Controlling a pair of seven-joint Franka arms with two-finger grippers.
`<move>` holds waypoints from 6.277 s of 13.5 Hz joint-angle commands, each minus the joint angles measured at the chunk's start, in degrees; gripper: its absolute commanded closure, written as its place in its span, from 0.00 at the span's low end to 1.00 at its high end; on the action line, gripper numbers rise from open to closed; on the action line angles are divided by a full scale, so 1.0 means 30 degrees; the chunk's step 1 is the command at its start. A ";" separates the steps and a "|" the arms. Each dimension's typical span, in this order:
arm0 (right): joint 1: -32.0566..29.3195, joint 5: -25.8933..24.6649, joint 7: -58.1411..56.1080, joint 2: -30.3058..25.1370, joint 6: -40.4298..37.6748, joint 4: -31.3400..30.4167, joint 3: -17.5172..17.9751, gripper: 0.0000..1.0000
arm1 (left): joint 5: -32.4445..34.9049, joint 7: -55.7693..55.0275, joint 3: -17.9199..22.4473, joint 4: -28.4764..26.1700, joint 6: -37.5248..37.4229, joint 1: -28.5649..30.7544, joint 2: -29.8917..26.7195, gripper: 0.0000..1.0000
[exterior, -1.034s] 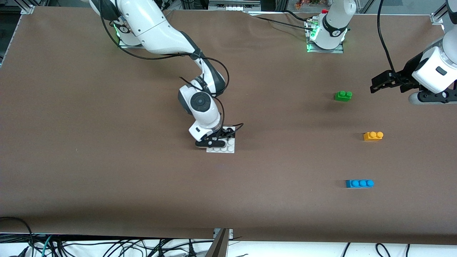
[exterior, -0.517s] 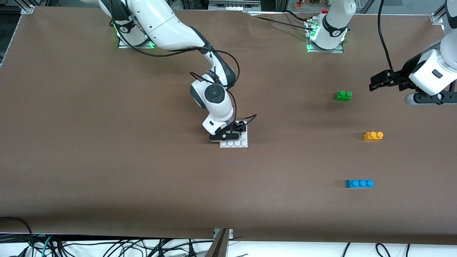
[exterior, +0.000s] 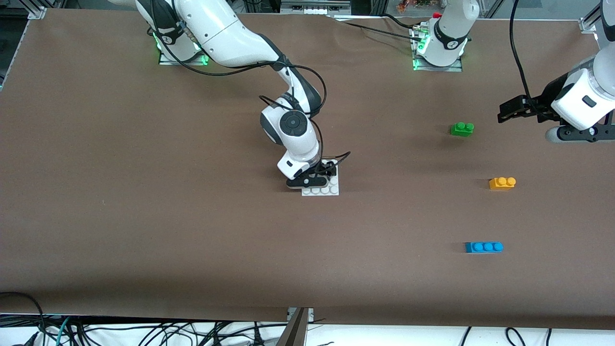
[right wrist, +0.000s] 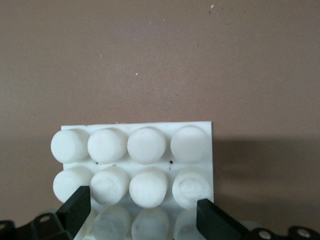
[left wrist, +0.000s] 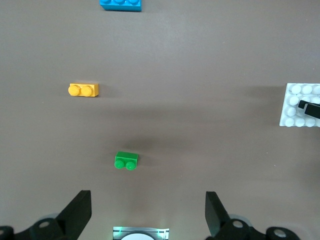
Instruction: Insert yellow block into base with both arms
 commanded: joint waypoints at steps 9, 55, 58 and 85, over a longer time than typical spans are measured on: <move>-0.1281 0.0016 0.0930 -0.0636 -0.3773 0.2595 -0.0142 0.00 | 0.0633 0.0437 -0.0018 0.0286 -0.0176 0.0414 0.0840 0.00; -1.5347 -0.1860 -1.5948 -1.6955 -1.5914 -0.5044 -0.2866 0.00 | 0.3009 0.7908 0.0393 -0.5079 1.3307 0.5278 0.9836 0.66; -1.5376 -0.1831 -1.6036 -1.6662 -1.5914 -0.4691 -0.2896 0.00 | 0.3038 0.7791 0.0072 -0.3353 1.0031 0.4783 0.8698 0.69; -1.5083 -0.1743 -1.5977 -1.6428 -1.5856 -0.4310 -0.2691 0.00 | -0.1972 -0.9582 -0.1394 0.5032 0.9811 -1.0217 1.3525 0.66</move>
